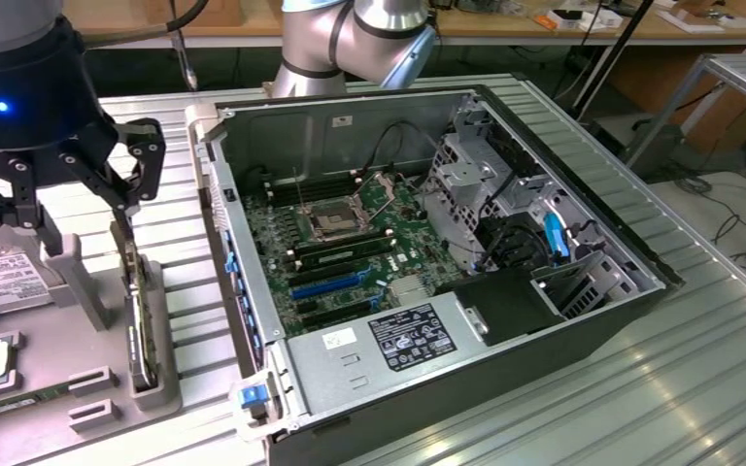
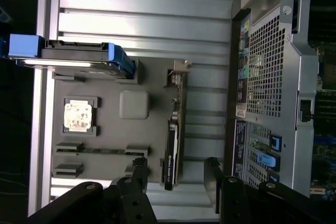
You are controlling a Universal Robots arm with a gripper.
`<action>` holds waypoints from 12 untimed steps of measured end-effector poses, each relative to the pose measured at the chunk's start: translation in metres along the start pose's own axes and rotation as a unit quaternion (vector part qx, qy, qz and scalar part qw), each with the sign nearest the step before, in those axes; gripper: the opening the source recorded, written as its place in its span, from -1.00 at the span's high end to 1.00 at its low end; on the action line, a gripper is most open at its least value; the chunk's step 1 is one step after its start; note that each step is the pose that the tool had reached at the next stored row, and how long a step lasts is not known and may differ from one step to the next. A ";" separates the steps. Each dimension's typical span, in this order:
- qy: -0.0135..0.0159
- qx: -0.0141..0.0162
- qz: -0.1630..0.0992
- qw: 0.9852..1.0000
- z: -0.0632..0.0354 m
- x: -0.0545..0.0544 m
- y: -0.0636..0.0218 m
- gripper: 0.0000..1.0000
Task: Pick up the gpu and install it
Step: 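Pick up the gpu and move the gpu toward the slot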
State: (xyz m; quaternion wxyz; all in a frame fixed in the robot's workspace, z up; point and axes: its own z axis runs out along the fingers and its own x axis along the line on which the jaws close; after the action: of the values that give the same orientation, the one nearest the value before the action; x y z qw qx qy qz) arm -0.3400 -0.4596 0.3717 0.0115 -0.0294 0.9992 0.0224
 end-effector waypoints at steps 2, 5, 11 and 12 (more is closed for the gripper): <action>0.000 0.000 0.000 1.000 0.0017 0.000 -0.0001 -0.11; 0.000 0.000 0.000 1.000 0.0064 0.000 -0.0003 -0.11; 0.000 0.000 0.000 1.000 0.0122 0.000 -0.0006 -0.11; 0.000 0.000 0.000 1.000 0.0142 0.000 -0.0006 -0.11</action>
State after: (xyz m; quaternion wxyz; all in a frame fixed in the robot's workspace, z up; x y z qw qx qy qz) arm -0.3400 -0.4596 0.3575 0.0116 -0.0294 0.9992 0.0225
